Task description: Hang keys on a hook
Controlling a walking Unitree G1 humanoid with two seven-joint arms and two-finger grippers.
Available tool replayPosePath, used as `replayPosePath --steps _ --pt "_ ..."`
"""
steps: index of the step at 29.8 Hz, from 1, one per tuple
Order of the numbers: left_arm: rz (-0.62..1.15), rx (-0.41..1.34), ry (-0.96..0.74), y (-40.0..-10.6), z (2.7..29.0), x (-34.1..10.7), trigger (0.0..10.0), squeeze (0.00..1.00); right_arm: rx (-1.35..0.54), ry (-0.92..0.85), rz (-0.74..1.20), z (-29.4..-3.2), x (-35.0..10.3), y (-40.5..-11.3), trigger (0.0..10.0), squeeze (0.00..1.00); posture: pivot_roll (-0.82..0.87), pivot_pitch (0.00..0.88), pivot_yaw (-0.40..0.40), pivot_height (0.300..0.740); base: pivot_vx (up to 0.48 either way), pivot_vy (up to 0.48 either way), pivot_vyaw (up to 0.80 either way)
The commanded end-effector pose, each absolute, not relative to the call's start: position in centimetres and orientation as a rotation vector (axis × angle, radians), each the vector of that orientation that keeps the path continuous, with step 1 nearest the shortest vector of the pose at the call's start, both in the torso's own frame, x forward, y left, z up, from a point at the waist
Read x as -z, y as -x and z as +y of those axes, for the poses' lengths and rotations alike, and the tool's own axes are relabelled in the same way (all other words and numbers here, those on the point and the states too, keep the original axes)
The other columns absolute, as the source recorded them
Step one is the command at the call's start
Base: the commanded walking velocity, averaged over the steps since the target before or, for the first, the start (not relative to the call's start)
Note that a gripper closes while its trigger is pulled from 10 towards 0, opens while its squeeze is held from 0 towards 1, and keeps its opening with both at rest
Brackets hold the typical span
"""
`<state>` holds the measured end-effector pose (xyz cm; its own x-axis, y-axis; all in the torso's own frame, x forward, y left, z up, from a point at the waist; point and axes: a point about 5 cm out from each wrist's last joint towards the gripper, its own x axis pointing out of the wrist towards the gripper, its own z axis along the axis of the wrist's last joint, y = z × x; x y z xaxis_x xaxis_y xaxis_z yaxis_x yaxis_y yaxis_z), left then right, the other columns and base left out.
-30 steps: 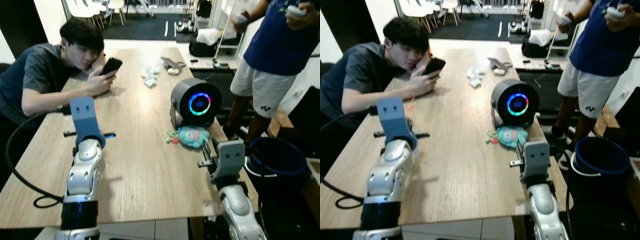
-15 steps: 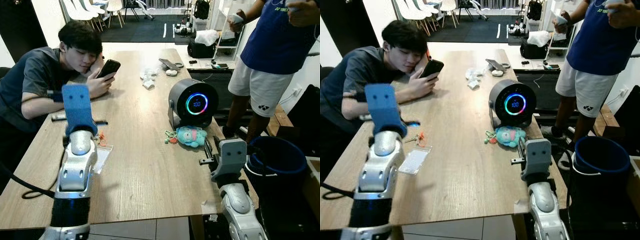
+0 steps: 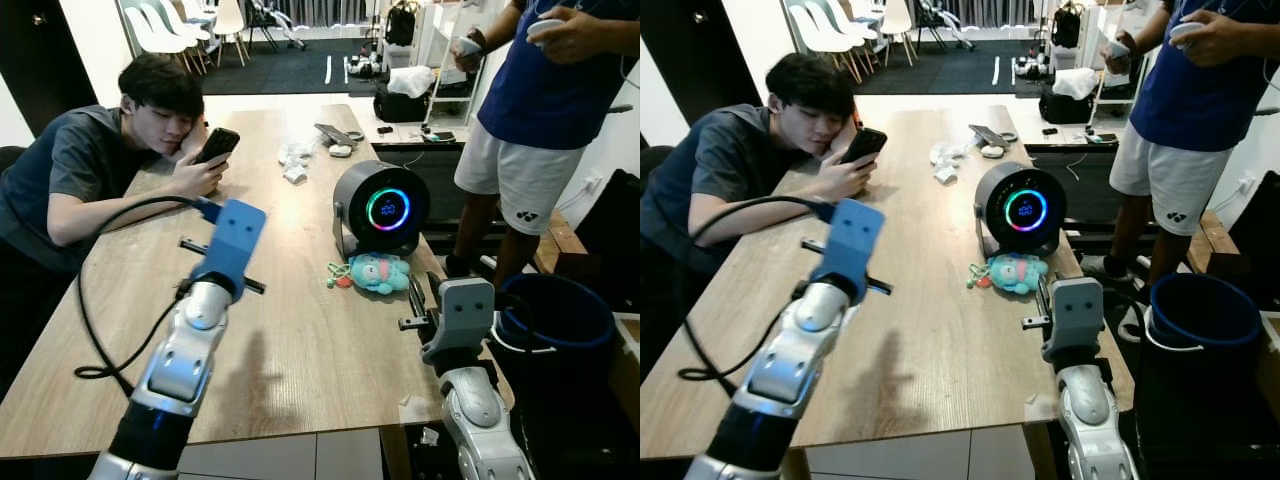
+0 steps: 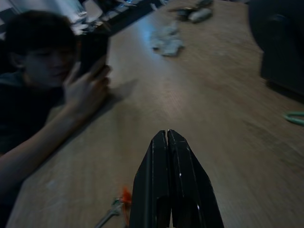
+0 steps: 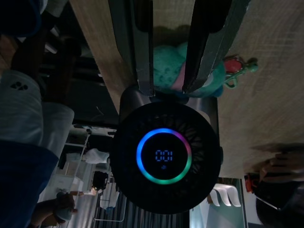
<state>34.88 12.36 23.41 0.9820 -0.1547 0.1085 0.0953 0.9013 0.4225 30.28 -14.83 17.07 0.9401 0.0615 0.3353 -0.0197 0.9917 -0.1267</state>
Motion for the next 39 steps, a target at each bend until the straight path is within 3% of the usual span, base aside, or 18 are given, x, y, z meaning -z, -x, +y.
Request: replayPosePath --steps 1,17,29,31,39 --pt "-0.126 0.181 -0.461 -35.2 11.8 -23.2 10.0 0.00 -0.039 0.118 -0.327 -14.7 -16.4 -30.1 10.0 0.00 0.01 0.147 0.089 0.740 0.000 0.000 0.00" --pt "0.084 0.138 -0.271 -37.0 9.9 -19.6 10.0 0.00 -0.031 0.123 -0.287 -15.0 -15.7 -28.7 10.0 0.00 -0.01 0.227 0.092 0.740 0.000 0.000 0.00" --pt "0.095 0.056 -0.221 -37.5 9.0 -19.3 10.0 0.00 -0.015 0.143 -0.255 -16.1 -15.5 -28.4 10.0 0.00 -0.02 0.255 0.076 0.740 0.000 0.000 0.00" --pt "0.091 0.036 -0.226 -37.5 9.3 -19.3 10.0 0.00 -0.013 0.145 -0.258 -16.1 -15.7 -28.5 10.0 0.00 -0.03 0.250 0.075 0.740 0.000 0.000 0.00" --pt "0.085 -0.225 -0.248 -38.4 15.4 -19.3 10.0 0.00 -0.010 0.150 -0.269 -16.1 -16.1 -28.7 10.0 0.00 -0.02 0.231 0.082 0.740 0.000 0.000 0.00"
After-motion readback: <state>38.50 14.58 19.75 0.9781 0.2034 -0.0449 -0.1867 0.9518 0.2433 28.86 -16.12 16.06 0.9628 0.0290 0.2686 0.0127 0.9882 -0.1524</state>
